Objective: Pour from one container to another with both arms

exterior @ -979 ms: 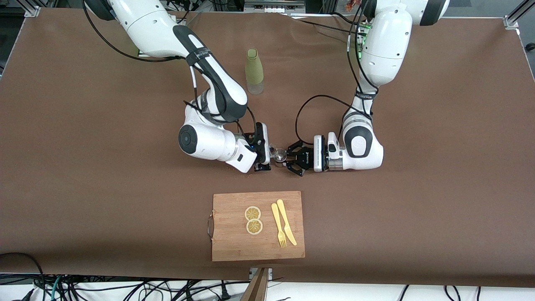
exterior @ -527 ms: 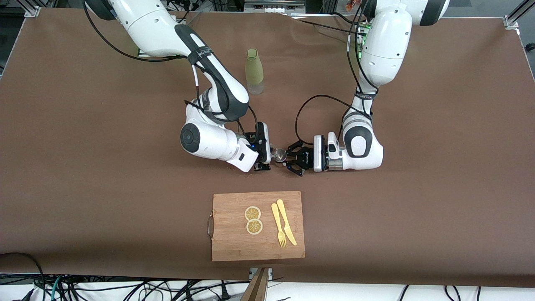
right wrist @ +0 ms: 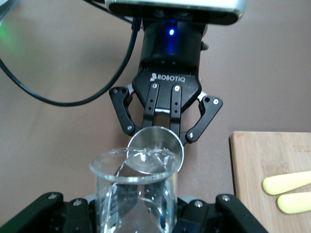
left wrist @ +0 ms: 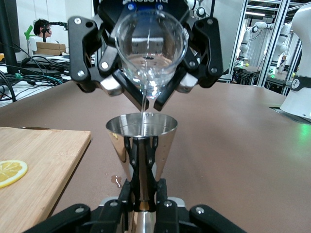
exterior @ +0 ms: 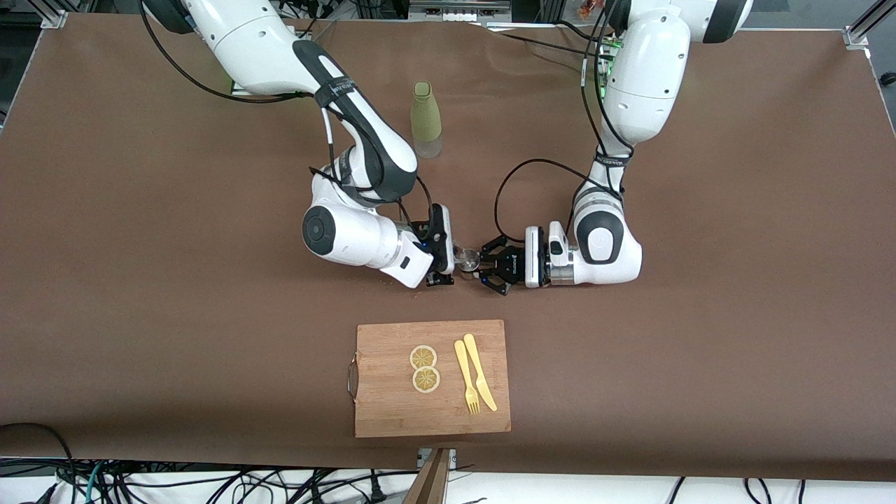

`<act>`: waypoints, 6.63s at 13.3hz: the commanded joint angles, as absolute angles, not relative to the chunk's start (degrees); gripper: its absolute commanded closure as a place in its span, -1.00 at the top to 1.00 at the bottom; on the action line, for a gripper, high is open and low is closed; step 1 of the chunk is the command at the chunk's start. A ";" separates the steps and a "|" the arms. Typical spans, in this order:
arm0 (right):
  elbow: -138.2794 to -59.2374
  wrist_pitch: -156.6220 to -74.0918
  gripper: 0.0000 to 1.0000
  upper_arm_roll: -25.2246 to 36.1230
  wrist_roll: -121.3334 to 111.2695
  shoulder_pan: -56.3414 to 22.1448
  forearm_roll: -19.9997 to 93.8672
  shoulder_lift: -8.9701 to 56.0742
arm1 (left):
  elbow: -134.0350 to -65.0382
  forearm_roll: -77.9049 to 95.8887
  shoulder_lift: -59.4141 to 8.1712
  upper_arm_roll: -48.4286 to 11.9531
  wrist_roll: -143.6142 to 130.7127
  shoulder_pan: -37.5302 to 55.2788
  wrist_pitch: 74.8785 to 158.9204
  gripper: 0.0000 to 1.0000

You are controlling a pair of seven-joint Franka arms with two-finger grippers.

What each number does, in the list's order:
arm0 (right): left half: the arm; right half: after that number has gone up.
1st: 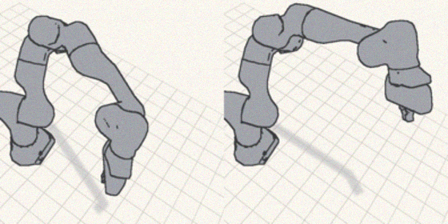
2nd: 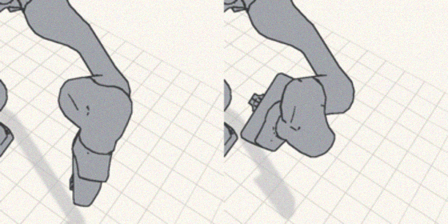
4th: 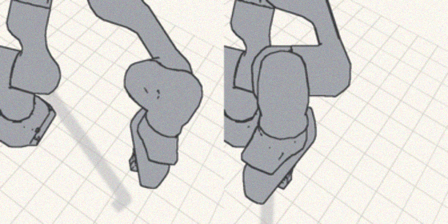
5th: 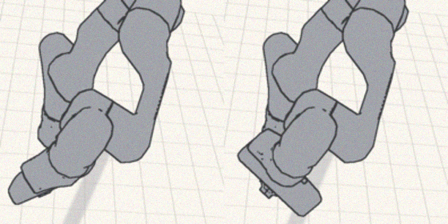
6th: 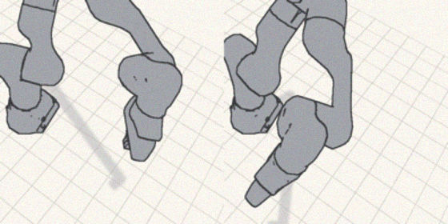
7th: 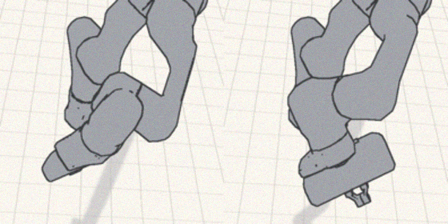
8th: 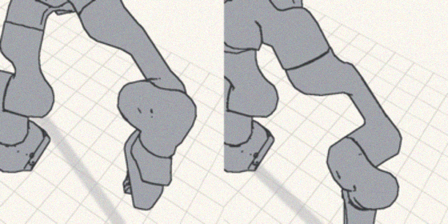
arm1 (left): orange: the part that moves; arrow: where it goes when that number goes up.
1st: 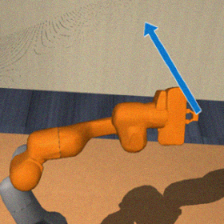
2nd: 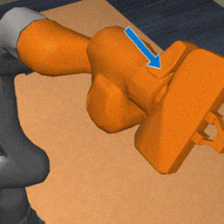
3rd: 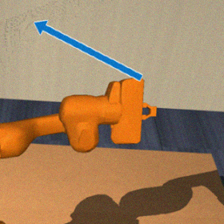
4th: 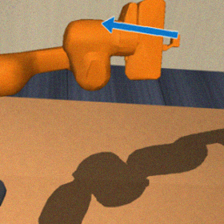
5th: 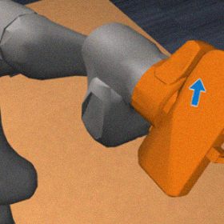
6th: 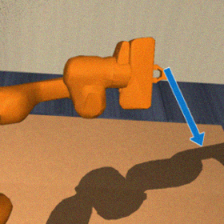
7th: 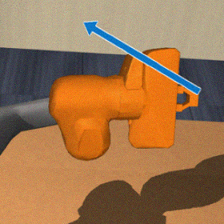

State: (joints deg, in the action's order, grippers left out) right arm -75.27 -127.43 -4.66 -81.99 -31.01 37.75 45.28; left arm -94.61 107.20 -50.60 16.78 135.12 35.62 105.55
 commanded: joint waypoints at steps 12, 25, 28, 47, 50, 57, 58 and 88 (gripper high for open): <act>-76.55 -117.44 -1.00 -4.22 -90.59 -25.15 52.90 42.28 | -93.87 108.99 -50.54 16.87 137.54 33.49 105.74 -1.00; -79.00 -89.58 -1.00 -4.22 -118.53 -1.26 58.44 42.89 | -94.75 88.62 -50.36 16.96 145.10 11.01 84.30 -1.00; -80.42 -84.30 -1.00 -4.13 -124.17 4.99 58.71 44.38 | -94.75 82.03 -50.54 17.40 148.43 4.94 81.39 -1.00; -84.02 -93.69 -1.00 -4.39 -146.95 15.73 62.57 61.70 | -93.78 69.17 -56.25 22.76 167.25 -7.56 74.36 -1.00; -84.29 -93.52 0.79 -4.48 -146.95 15.47 62.93 61.70 | -93.78 69.17 -56.69 22.76 167.17 -7.73 74.62 -0.93; -84.20 -90.37 1.00 -1.95 -143.89 17.23 60.65 59.77 | -93.69 69.17 -56.95 22.94 167.08 -8.00 74.79 1.00; -84.03 -89.48 1.00 -0.72 -142.57 17.14 59.51 58.98 | -93.60 69.17 -56.95 22.94 166.99 -8.00 74.79 1.00; -81.91 -74.62 1.00 7.03 -30.79 1.51 13.20 15.65 | -76.03 1.23 -13.19 5.27 31.38 2.82 75.32 1.00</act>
